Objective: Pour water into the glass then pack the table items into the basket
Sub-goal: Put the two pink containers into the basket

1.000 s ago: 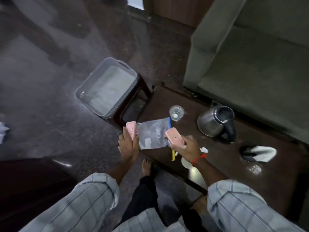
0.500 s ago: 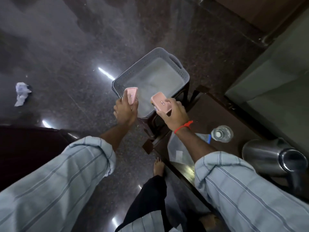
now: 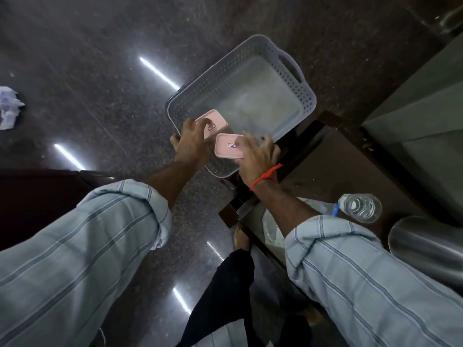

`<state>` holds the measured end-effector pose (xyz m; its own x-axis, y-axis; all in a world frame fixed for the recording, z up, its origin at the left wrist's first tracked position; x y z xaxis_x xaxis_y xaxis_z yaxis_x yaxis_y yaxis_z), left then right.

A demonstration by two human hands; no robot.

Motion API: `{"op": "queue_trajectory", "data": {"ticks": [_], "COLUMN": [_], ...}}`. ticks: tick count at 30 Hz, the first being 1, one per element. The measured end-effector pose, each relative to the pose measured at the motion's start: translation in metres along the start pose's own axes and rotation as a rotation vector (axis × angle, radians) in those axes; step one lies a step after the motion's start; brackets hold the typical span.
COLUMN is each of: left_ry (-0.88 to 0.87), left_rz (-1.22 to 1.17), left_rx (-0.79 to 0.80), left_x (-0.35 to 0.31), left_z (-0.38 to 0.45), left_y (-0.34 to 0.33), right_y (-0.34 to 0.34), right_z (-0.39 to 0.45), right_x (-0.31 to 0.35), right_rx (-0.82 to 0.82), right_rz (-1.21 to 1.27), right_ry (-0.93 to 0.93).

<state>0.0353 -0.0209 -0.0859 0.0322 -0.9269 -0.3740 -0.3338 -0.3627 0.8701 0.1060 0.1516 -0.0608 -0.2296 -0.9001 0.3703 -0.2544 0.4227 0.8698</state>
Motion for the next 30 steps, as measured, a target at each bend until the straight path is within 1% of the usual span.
{"op": "queue_trajectory", "data": {"ticks": [2, 4, 8, 10, 13, 16, 18, 19, 20, 21, 23, 24, 26, 28, 30], "left_ry": [-0.019, -0.011, -0.007, -0.017, -0.033, -0.022, 0.037, 0.056, 0.021, -0.022, -0.060, -0.095, -0.216, -0.363, -0.473], "left_rz": [0.019, 0.026, 0.001, 0.003, 0.042, 0.099, 0.130, 0.128, 0.120, 0.109, 0.056, 0.048, 0.049, 0.069, 0.086], "left_rx": [0.016, 0.016, -0.018, -0.035, -0.040, 0.022, 0.071, 0.080, 0.070, 0.033, -0.099, -0.159, -0.229, -0.232, -0.188], "left_x": [0.002, 0.002, -0.001, 0.001, -0.001, -0.003, -0.002, -0.002, -0.022, -0.039, -0.045, -0.046, -0.052, -0.072, -0.088], "left_z": [0.000, -0.002, -0.002, -0.004, -0.006, -0.006, -0.005, -0.006, -0.021, -0.035, -0.045, -0.053, -0.075, -0.104, -0.138], "left_y": [-0.002, -0.002, -0.003, -0.004, -0.003, -0.004, -0.004, -0.002, -0.006, -0.009, -0.005, -0.006, -0.011, -0.024, -0.045], "right_y": [-0.004, -0.004, -0.005, -0.006, -0.005, -0.002, 0.003, 0.005, 0.017, 0.029, 0.032, 0.033, 0.031, 0.032, 0.029], "right_z": [0.005, 0.008, 0.014, 0.016, 0.019, 0.017, 0.011, 0.010, -0.008, -0.026, -0.035, -0.043, -0.061, -0.087, -0.119], "right_x": [-0.001, 0.000, 0.000, -0.001, -0.002, 0.000, 0.003, 0.005, -0.012, -0.027, -0.032, -0.035, -0.051, -0.081, -0.116], "right_rx": [0.046, 0.059, 0.116, 0.169, 0.294, 0.352, 0.306, 0.243, 0.138, 0.028, -0.122, -0.161, -0.185, -0.190, -0.204], "right_rz": [0.014, 0.025, 0.058, 0.073, 0.069, 0.040, 0.037, 0.052, 0.074, 0.096, 0.163, 0.195, 0.253, 0.260, 0.260], "right_ry": [-0.004, 0.006, -0.015, -0.017, -0.015, 0.007, 0.049, 0.057, 0.047, 0.045, 0.046, 0.043, 0.010, -0.062, -0.123]}}
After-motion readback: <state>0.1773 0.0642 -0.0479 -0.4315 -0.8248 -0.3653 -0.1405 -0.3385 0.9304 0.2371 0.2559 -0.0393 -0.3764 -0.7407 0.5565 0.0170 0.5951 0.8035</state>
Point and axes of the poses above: each hand's wrist, its own z-axis towards the middle knuckle, its own y-axis out of the back of the hand, x = y × z, the point moved 1 cm from there along z, towards the middle knuckle, and after that the axes turned 2 degrees about -y, right-handed, at the moved point
